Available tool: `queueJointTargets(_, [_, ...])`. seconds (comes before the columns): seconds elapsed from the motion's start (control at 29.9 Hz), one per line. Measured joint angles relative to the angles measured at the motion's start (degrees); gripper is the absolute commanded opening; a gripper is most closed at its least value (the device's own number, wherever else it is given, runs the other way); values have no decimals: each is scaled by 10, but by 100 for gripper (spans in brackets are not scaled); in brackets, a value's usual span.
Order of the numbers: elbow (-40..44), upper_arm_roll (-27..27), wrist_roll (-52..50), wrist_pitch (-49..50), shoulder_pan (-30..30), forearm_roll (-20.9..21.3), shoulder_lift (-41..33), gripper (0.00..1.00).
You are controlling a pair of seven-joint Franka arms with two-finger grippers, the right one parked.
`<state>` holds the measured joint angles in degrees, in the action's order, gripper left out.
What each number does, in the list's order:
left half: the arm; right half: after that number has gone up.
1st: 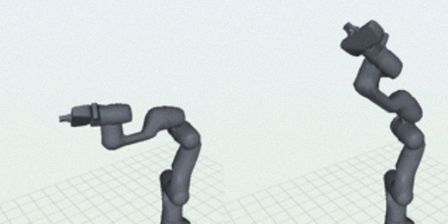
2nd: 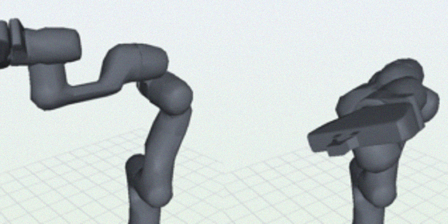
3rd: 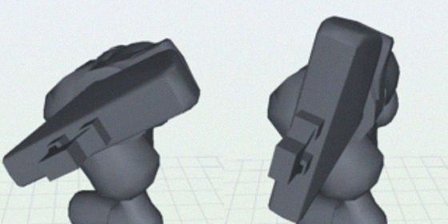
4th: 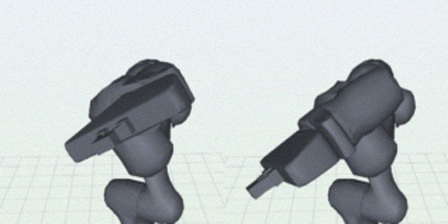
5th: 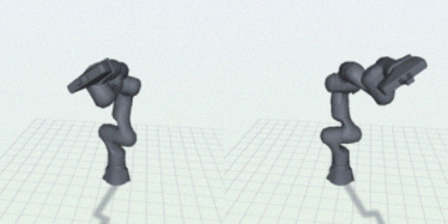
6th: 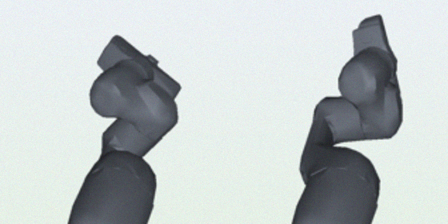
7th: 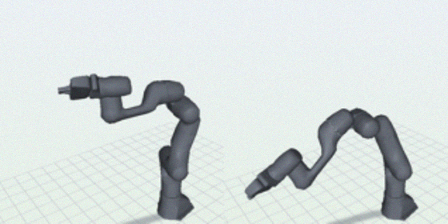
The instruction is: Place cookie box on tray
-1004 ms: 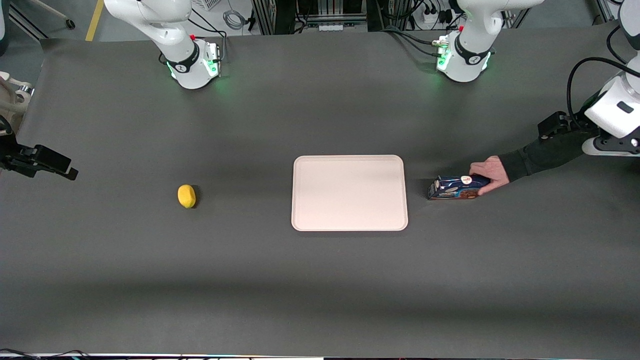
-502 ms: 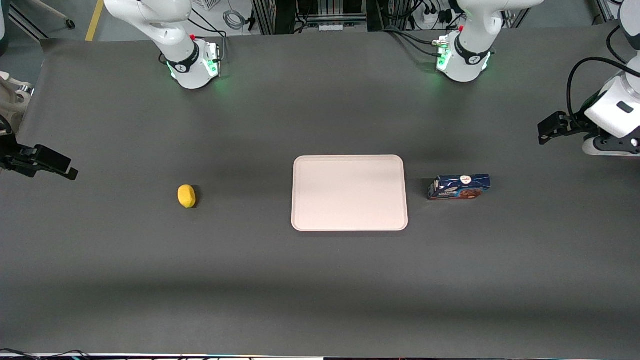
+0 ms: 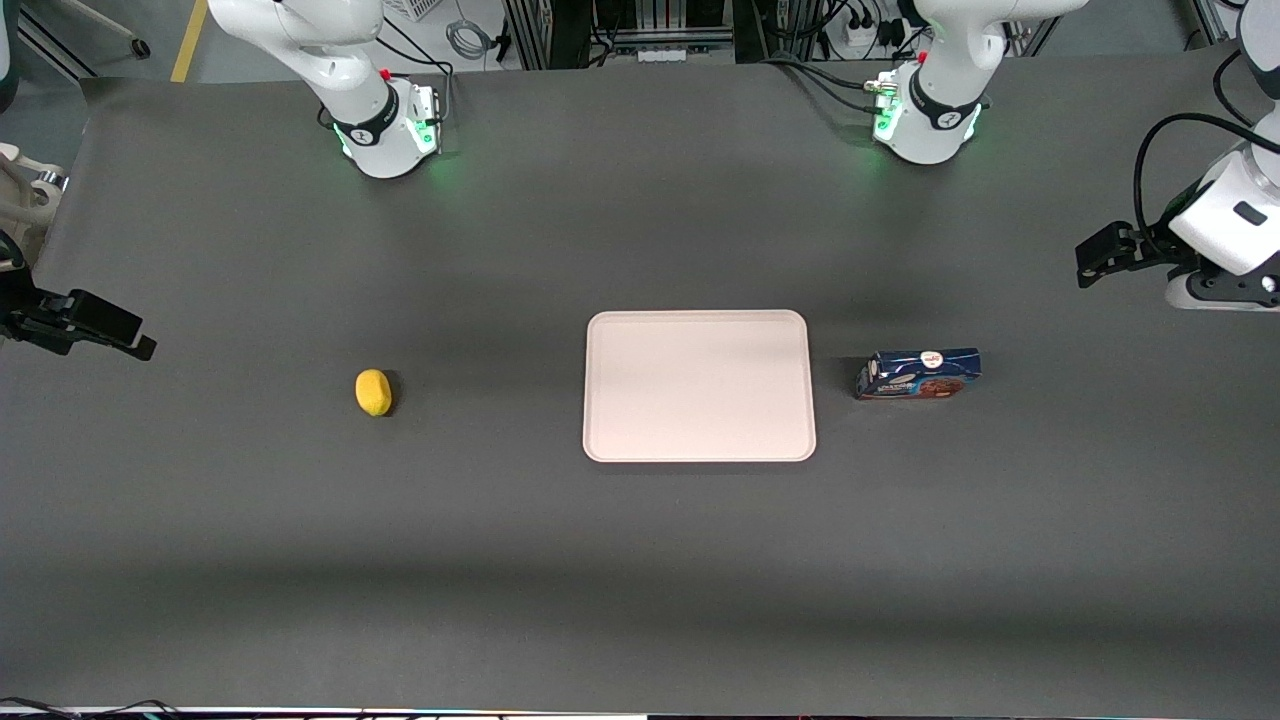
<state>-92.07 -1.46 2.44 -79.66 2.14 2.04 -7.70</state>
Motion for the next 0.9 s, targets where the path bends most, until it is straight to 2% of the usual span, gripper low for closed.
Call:
queueJointTargets(0.17, [76,7,-58,86,0,-1,-3,100])
queueJointTargets(0.3, [103,-1,-171,121,0,-4,-3,100])
queueJointTargets(0.54, [93,-48,-400,133,-3,-19,10,100])
queueJointTargets(0.67, [60,-68,-501,94,-6,-27,24,100])
queueJointTargets(0.9, [-76,-94,-631,-74,-6,-30,38,100])
